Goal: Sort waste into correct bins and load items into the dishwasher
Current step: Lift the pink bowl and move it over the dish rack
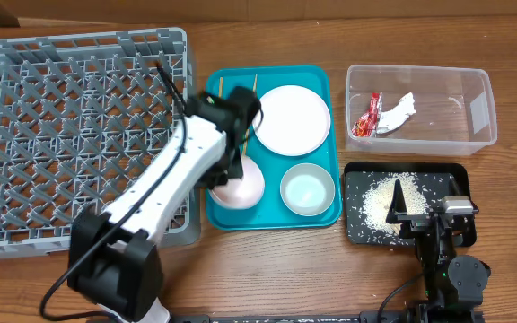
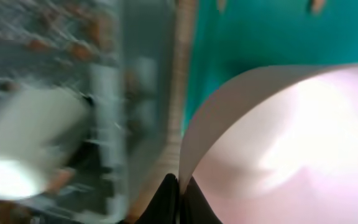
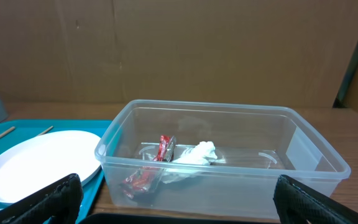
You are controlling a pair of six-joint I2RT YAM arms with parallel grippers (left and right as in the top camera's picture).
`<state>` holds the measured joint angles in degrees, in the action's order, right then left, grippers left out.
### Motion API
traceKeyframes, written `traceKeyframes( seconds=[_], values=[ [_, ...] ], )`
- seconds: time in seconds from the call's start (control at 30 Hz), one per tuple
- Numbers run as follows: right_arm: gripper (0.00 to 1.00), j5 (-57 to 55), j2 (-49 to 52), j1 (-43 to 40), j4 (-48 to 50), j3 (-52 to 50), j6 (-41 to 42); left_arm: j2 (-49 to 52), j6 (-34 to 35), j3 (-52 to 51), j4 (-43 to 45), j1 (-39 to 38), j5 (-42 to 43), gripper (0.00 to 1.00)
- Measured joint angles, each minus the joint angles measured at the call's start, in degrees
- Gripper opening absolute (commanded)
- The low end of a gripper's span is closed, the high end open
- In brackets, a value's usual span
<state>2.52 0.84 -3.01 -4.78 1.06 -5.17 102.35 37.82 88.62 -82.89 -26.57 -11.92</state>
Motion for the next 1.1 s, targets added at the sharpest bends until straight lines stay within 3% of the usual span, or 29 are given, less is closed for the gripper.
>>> traceKeyframes(
  seconds=[0.2,0.4,0.57,0.83,1.1],
  values=[
    [1.00,0.00,0.00,0.00,0.02,0.00,0.00,-2.14,1.70,13.00,-13.27,0.44,-18.99,0.04],
    [1.00,0.00,0.00,0.00,0.00,0.00,0.02,-3.04,1.95,14.10,-13.75,0.50,-38.42,0.04],
    [1.00,0.00,0.00,0.00,0.00,0.00,0.00,-3.02,3.87,14.10,-12.81,3.10,-48.65,0.04],
    [1.00,0.02,0.00,0.00,-0.02,0.00,0.00,0.42,5.57,14.08,-9.03,11.58,-50.99,0.04],
    [1.00,0.00,0.00,0.00,0.00,0.00,0.00,12.55,5.60,14.08,-9.90,11.91,-51.98,0.04]
  ],
)
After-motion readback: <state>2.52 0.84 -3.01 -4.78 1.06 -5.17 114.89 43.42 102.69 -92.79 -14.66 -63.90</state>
